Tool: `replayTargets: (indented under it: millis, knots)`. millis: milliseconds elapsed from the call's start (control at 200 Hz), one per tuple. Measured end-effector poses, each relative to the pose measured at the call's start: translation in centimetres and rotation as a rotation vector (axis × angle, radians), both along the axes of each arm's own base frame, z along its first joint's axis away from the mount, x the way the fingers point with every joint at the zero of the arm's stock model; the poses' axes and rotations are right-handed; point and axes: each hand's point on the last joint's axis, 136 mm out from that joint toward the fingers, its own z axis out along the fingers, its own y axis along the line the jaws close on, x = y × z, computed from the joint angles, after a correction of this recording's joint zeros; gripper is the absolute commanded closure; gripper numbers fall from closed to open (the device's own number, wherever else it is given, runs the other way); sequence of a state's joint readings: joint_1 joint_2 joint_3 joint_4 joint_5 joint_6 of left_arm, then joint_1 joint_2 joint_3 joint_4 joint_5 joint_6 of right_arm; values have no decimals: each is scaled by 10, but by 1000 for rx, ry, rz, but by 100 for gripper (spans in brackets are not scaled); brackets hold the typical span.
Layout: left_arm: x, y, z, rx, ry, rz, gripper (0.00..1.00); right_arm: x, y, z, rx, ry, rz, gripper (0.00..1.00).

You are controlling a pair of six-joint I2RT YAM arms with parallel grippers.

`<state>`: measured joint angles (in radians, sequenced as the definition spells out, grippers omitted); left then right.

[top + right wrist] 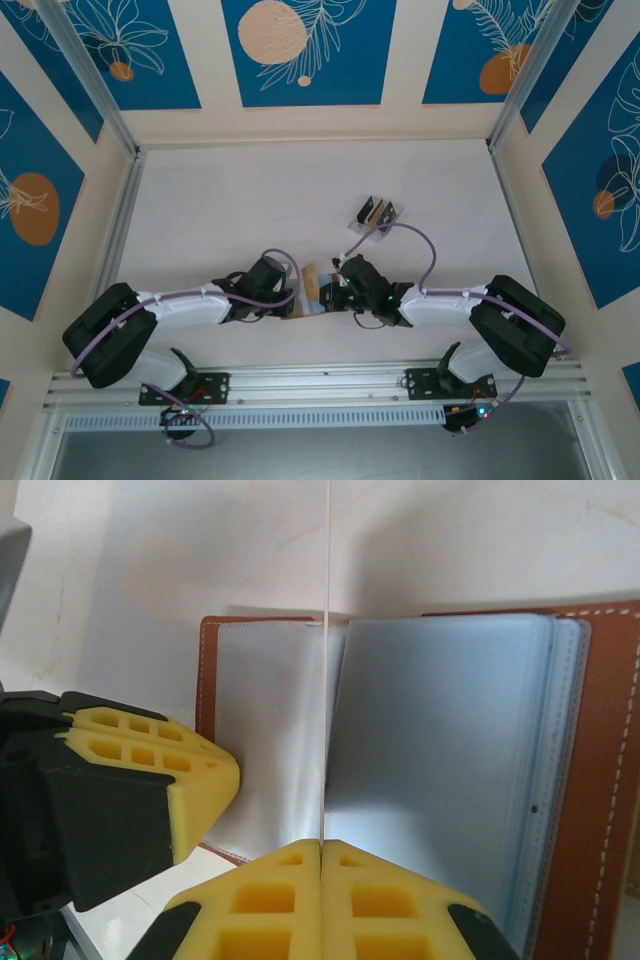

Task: Put the credit cards into the card holder
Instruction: Insert the credit card into the card slot.

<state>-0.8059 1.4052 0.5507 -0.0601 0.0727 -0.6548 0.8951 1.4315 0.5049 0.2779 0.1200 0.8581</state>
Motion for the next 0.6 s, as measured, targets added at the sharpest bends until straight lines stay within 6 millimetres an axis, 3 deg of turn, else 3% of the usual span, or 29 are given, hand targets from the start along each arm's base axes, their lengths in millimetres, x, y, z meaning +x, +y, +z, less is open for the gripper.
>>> replayTargets:
  millis: [600]
  knots:
    - [0, 0, 0, 1, 0, 0, 92, -6, -5, -17, 50, 60, -115, 100]
